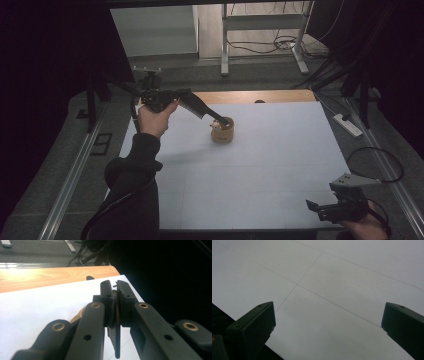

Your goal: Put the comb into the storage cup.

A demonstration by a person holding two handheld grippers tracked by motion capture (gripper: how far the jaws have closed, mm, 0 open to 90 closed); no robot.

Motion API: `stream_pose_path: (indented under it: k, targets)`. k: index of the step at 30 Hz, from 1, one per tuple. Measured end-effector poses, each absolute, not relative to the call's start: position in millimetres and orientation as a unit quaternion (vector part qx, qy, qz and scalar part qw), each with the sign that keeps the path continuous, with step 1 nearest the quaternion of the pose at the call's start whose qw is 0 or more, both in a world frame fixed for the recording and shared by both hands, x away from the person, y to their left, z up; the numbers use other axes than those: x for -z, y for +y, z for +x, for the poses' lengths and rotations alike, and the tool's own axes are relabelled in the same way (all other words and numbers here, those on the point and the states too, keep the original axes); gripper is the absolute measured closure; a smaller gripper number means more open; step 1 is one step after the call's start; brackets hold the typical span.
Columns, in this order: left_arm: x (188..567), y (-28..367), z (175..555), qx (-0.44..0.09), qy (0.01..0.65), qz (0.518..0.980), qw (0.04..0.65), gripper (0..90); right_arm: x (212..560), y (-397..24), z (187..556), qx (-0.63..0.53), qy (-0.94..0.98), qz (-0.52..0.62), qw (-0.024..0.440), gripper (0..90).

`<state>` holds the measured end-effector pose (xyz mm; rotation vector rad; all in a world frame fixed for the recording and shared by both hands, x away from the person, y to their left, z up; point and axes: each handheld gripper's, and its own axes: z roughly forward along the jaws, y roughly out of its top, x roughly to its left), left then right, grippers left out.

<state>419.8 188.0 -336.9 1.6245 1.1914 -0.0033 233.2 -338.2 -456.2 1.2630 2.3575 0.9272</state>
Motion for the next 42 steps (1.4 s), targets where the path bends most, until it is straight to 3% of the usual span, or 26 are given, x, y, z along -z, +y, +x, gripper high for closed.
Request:
stream_pose_path:
  k: [42]
  targets:
    - [343,170,458,-0.021,0.521,0.700,0.488,83.8,456,-338,233,-0.323,0.825,0.437,0.153,0.0]
